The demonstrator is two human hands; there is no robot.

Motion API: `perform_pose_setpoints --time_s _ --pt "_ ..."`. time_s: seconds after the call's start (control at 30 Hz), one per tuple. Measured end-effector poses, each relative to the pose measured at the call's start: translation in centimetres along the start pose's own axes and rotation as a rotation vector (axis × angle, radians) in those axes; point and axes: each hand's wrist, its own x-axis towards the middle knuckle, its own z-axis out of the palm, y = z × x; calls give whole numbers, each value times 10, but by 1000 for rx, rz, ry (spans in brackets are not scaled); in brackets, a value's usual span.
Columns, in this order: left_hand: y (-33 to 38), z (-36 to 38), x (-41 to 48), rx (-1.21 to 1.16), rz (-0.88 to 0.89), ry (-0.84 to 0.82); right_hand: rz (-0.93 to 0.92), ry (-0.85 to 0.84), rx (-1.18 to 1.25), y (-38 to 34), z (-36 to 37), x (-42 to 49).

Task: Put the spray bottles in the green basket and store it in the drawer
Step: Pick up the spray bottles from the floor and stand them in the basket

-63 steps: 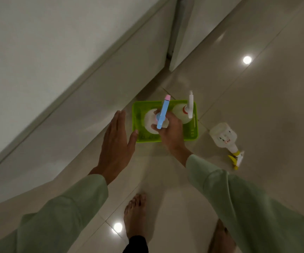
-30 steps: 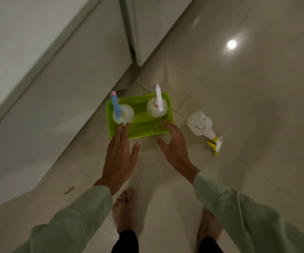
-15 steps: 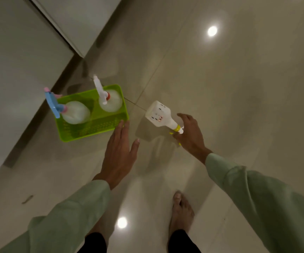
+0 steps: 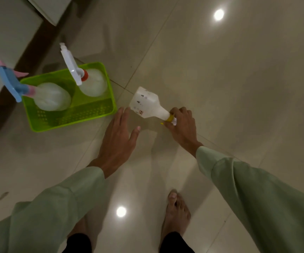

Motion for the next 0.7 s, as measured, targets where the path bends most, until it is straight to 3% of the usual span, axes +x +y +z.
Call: perform_pose_setpoints --time_s 0.23,0.57,0.7 --pt "4 -36 -33 -19 -35 -5 157 -2 423 -38 -39 -28" --pt "-1 -117 -67 -48 -50 83 15 -37 539 -138 -113 -63" --pt "-13 -147 -88 -86 -78 121 81 -115 579 -178 -119 -80"
